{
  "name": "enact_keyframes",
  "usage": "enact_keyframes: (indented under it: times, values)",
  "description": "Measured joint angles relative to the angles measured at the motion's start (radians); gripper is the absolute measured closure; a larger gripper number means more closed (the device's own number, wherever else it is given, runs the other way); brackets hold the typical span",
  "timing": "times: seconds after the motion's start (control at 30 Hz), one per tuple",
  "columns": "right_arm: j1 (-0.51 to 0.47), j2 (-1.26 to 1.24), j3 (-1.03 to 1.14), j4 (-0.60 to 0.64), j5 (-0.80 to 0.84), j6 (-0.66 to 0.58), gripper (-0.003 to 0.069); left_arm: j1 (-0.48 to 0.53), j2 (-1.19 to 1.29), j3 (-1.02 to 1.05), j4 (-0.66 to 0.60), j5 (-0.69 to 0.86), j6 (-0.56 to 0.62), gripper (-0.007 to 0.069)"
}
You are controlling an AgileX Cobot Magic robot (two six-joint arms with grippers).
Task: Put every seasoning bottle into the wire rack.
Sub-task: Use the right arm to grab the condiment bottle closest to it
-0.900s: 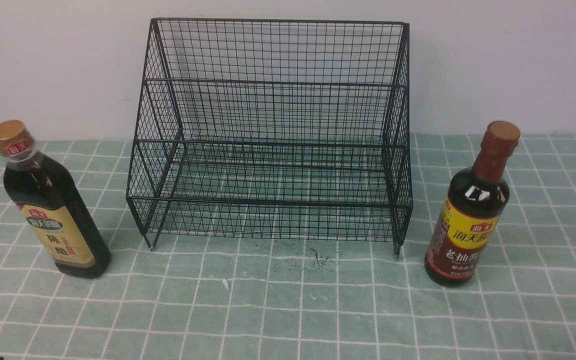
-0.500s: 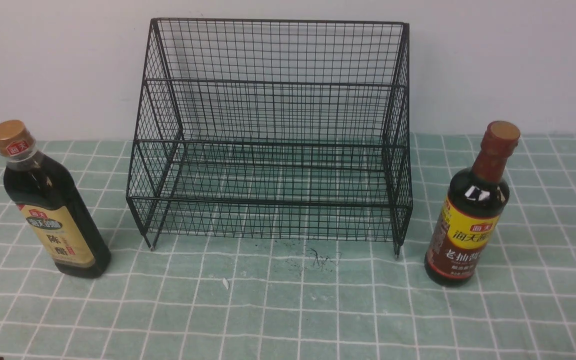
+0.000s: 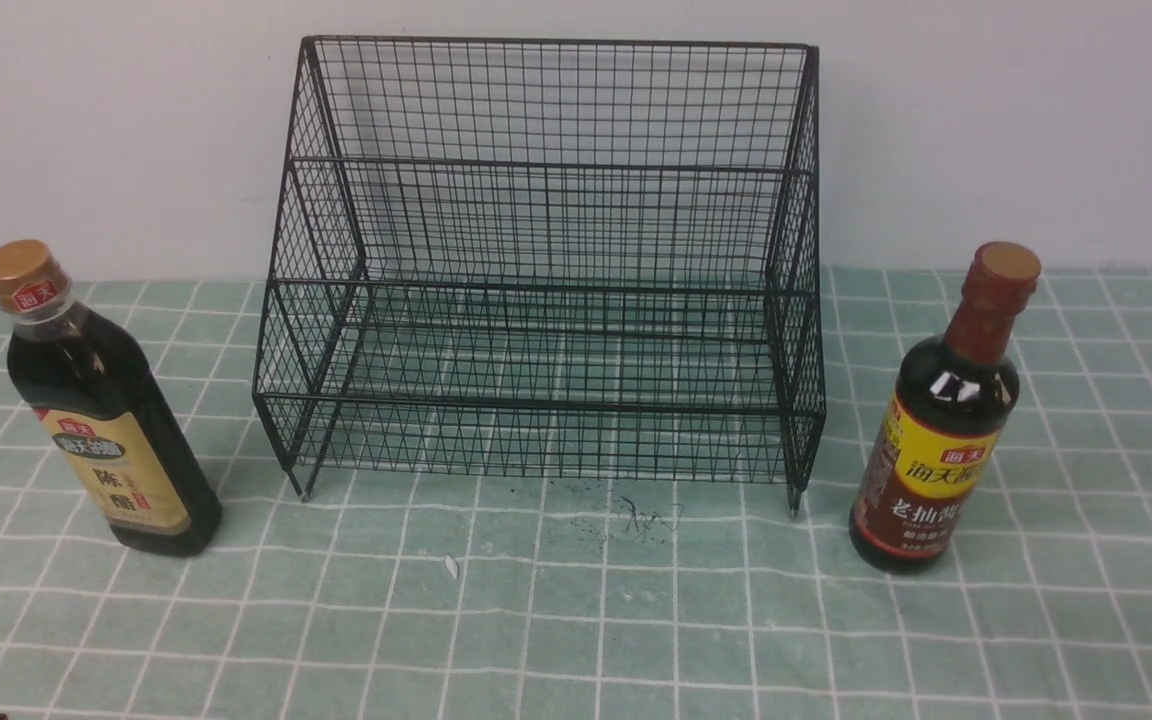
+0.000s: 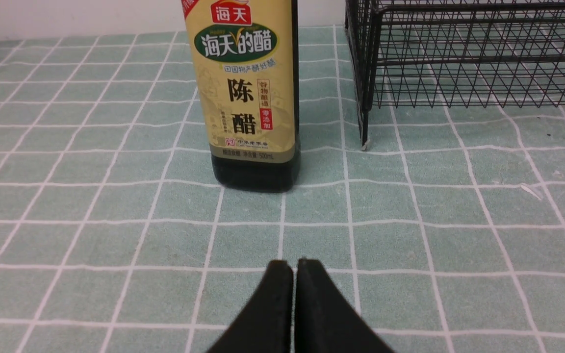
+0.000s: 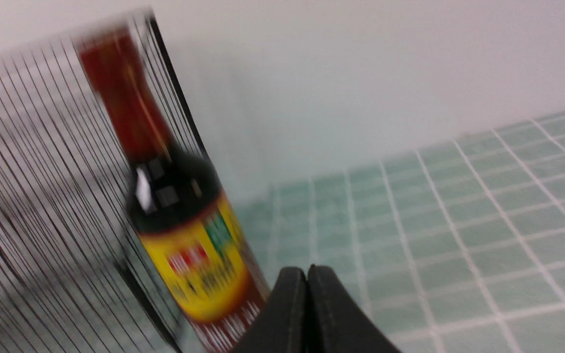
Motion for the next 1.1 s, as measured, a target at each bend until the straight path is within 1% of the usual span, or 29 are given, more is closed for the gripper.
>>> enact_keyframes:
  times: [0.03,0.1,0.17,0.27,0.3,0.4,0.43,0.5,0.6,0.67,0.7,0.73,0.8,0.83,0.9,0.93,1.03,1.07,1.1]
  values:
    - [0.001,0.000,0.000,0.142,-0.091,0.051,0.0673,0.000,0.000,0.000,0.000,0.000,0.000,0.0634]
    - [0.000,0.000,0.000,0.265,-0.170,0.066,0.0673,0.000,0.000,0.000,0.000,0.000,0.000,0.0634]
    - [0.000,0.000,0.000,0.339,-0.219,0.042,0.0673,0.000,0.000,0.000,0.000,0.000,0.000,0.0634]
    - [0.000,0.000,0.000,0.385,-0.253,0.011,0.0673,0.000,0.000,0.000,0.000,0.000,0.000,0.0634]
    - [0.001,0.000,0.000,0.417,-0.287,0.004,0.0673,0.000,0.000,0.000,0.000,0.000,0.000,0.0634]
    - [0.003,0.000,-0.012,0.425,-0.295,-0.010,0.0673,0.000,0.000,0.000,0.000,0.000,0.000,0.0634]
    - [0.009,0.006,-0.037,0.405,-0.267,-0.029,0.0673,0.000,0.000,0.000,0.000,0.000,0.000,0.0634]
    - [0.031,0.081,-0.176,0.285,-0.122,-0.095,0.0673,0.000,0.000,0.000,0.000,0.000,0.000,0.0634]
    - [0.040,0.238,-0.361,0.164,0.069,-0.164,0.0673,0.000,0.000,0.000,0.000,0.000,0.000,0.0634]
    - [0.040,0.420,-0.535,0.075,0.242,-0.220,0.0673,0.000,0.000,0.000,0.000,0.000,0.000,0.0634]
    - [0.040,0.435,-0.549,0.060,0.272,-0.229,0.0673,0.000,0.000,0.000,0.000,0.000,0.000,0.0634]
    - [0.040,0.538,-0.645,0.011,0.376,-0.253,0.0671,0.000,0.000,0.000,0.000,0.000,0.000,0.0634]
    - [0.040,0.662,-0.766,-0.040,0.485,-0.269,0.0659,0.000,0.000,0.000,0.000,0.000,0.000,0.0634]
    - [0.040,0.740,-0.847,-0.063,0.556,-0.274,0.0643,0.000,0.000,0.000,0.000,0.000,0.000,0.0634]
    - [0.040,0.837,-0.953,-0.094,0.643,-0.278,0.0609,0.000,0.000,0.000,0.000,0.000,0.000,0.0634]
    - [0.040,0.918,-1.041,-0.106,0.691,-0.279,0.0569,0.000,0.000,0.000,0.000,0.000,0.000,0.0634]
    - [0.041,1.045,-1.173,-0.105,0.770,-0.290,0.0470,0.000,0.000,0.000,0.000,0.000,0.000,0.0634]
    - [0.042,1.103,-1.228,-0.093,0.801,-0.304,0.0424,0.000,0.000,0.000,0.000,0.000,0.000,0.0634]
    - [0.042,1.112,-1.236,-0.090,0.801,-0.306,0.0414,0.000,0.000,0.000,0.000,0.000,0.000,0.0634]
